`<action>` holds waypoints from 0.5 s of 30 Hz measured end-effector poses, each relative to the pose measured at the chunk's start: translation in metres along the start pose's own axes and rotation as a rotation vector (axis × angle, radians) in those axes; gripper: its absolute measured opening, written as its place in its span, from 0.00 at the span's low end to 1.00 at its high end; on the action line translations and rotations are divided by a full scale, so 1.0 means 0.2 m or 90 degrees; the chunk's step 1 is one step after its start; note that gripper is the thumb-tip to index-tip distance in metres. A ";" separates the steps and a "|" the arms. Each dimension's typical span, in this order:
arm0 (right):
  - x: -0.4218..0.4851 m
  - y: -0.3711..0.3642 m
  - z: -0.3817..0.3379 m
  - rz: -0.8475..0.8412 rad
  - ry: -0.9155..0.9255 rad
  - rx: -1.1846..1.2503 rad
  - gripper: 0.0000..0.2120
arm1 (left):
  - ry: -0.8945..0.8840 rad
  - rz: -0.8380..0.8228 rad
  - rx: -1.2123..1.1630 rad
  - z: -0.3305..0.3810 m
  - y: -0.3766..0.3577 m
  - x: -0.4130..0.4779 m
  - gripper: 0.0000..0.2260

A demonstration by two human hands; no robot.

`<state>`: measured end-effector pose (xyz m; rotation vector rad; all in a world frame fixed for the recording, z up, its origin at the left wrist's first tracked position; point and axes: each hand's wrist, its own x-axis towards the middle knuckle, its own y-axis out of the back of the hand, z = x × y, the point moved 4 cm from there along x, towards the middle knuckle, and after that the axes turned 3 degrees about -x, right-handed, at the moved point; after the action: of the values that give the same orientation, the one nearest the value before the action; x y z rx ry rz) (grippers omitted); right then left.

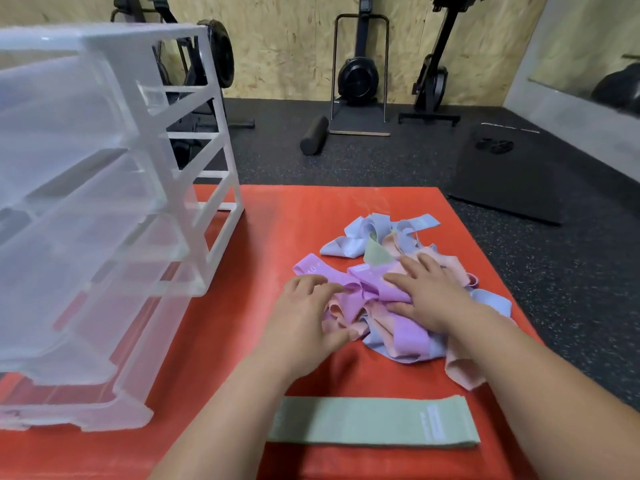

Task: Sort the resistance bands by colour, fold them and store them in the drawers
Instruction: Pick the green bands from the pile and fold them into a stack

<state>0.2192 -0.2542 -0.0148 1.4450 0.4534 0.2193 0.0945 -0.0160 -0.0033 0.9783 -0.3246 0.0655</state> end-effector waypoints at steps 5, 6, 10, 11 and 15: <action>0.10 0.03 0.26 -0.031 -0.050 -0.073 0.46 | 0.002 0.005 -0.025 -0.05 -0.04 0.07 0.34; 0.11 0.06 0.29 -0.034 -0.063 -0.074 0.44 | 0.005 0.006 -0.028 -0.06 -0.04 0.08 0.34; 0.17 0.19 0.30 -0.044 -0.110 -0.094 0.31 | 0.006 0.013 -0.039 -0.08 -0.04 0.08 0.34; 0.19 0.23 0.27 -0.033 -0.104 -0.093 0.30 | 0.007 0.012 -0.041 -0.08 -0.04 0.07 0.34; 0.26 0.23 0.13 -0.010 0.018 0.049 0.39 | 0.012 0.017 -0.050 -0.08 -0.01 0.06 0.33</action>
<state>0.2829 -0.2496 0.0233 1.5151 0.5007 0.2111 0.1103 -0.0048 -0.0098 0.8958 -0.3205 0.0852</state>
